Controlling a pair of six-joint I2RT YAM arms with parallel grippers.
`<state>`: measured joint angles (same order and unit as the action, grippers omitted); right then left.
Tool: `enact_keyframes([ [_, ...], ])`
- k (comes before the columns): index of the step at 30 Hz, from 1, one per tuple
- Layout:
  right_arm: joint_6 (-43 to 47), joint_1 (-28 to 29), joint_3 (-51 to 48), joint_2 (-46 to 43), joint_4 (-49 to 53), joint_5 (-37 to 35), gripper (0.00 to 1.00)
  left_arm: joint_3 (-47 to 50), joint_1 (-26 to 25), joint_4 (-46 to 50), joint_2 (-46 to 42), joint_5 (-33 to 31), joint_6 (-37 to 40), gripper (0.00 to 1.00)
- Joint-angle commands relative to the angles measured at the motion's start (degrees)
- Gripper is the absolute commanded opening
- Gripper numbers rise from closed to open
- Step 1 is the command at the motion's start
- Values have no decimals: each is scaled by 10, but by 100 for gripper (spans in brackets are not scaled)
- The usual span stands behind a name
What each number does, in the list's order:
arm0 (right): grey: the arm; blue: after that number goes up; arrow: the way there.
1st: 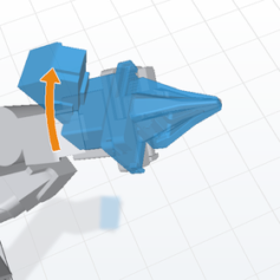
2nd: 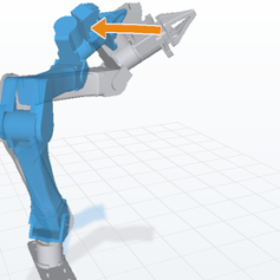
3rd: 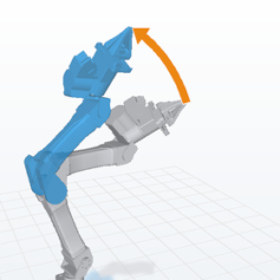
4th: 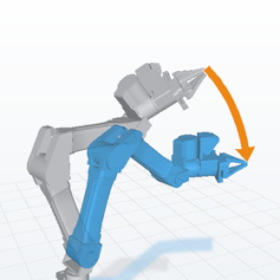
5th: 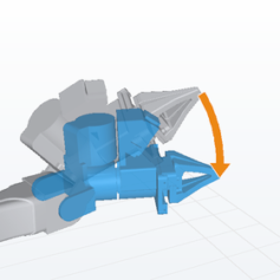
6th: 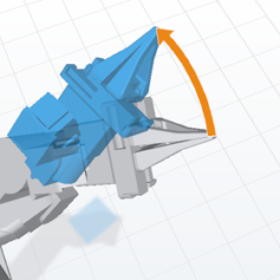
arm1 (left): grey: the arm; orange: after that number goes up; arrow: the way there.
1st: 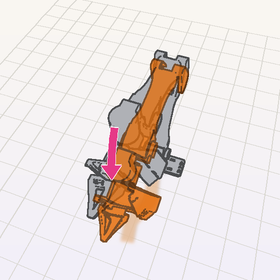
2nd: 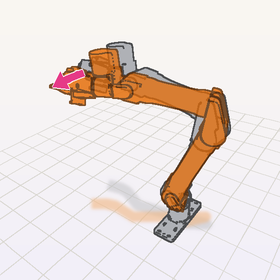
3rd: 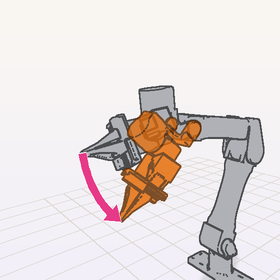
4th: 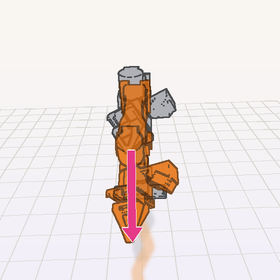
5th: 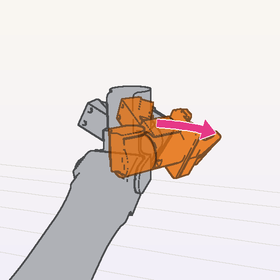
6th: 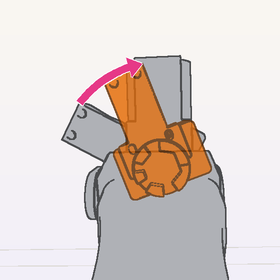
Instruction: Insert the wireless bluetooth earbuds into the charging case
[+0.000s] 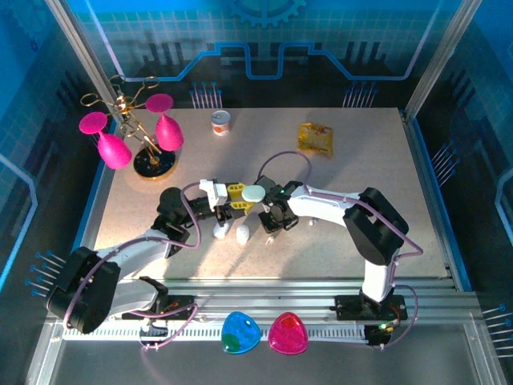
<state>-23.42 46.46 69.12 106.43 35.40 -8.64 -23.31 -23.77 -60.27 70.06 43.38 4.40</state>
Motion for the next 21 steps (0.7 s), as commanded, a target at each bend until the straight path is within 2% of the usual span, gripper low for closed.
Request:
enact_keyframes([
  [1,11,6,16,16,21,-10,27,8,5,-14,-10,11,-1,19],
  [6,11,6,15,21,19,-12,25,10,5,-17,-11,11,-3,19],
  [10,7,6,14,20,19,-18,17,10,5,-15,-11,10,-3,19],
  [14,6,4,9,10,19,-26,16,10,5,-16,-11,7,-4,19],
  [17,5,1,-7,-12,6,-30,29,8,5,-11,-8,-5,-8,19],
  [21,5,-9,-52,-77,-33,-26,40,-1,7,5,0,-18,-14,19],
])
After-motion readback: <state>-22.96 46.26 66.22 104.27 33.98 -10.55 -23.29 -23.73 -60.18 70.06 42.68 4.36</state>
